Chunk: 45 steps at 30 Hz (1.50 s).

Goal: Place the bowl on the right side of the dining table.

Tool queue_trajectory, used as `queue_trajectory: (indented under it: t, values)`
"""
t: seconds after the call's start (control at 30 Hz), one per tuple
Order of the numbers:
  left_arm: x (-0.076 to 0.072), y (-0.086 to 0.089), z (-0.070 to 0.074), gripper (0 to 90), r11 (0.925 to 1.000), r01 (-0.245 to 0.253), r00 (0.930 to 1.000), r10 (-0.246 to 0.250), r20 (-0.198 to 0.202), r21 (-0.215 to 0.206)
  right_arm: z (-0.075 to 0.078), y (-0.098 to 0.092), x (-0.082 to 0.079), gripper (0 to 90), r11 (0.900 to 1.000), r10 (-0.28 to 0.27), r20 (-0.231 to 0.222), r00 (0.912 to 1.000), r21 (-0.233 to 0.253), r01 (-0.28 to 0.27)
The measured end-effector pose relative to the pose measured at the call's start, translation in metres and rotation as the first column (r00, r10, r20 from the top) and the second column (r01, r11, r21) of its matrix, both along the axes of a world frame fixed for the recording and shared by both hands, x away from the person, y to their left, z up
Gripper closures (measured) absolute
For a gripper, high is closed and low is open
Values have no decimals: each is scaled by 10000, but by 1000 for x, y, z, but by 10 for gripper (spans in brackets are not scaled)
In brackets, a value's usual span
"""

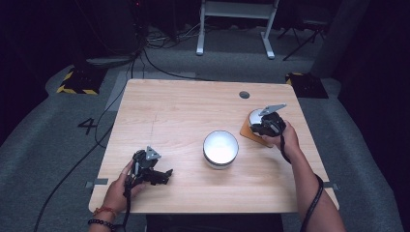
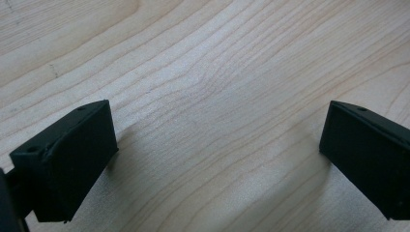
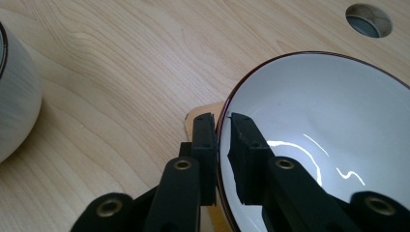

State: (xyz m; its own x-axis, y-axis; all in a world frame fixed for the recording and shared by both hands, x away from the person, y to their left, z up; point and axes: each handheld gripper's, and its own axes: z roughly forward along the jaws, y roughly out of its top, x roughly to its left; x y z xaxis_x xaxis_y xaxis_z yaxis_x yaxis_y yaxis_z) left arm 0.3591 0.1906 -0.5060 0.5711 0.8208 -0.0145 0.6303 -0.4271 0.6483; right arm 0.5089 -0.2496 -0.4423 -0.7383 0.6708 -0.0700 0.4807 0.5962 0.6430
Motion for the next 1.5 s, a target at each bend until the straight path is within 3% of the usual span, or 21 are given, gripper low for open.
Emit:
queue_trajectory:
  t: [0.53, 0.9, 1.07, 1.33, 1.5]
  values:
    - [0, 0, 0, 0, 10000, -1, 10000, 1, 0, -4, 1, -1, 0, 796, 10000, 96, 136, 9999, 10, -96]
    - [0, 0, 0, 0, 10000, 5, 10000, -5, 2, -4, 4, -5, -5, 771, 9998, -139, 72, 9999, 138, 138]
    - [0, 0, 0, 0, 10000, -10, 10000, 10, 4, -2, 6, -9, -6, 757, 9997, 61, 203, 9998, 244, -66]
    - [0, 0, 0, 0, 10000, 3, 10000, -3, 0, 0, 8, -10, -13, 706, 9995, 110, 275, 9996, 276, -118]
    - [0, 0, 0, 0, 10000, -2, 10000, 2, -1, -3, 9, -8, -19, 608, 9996, 188, 322, 9993, 185, -194]
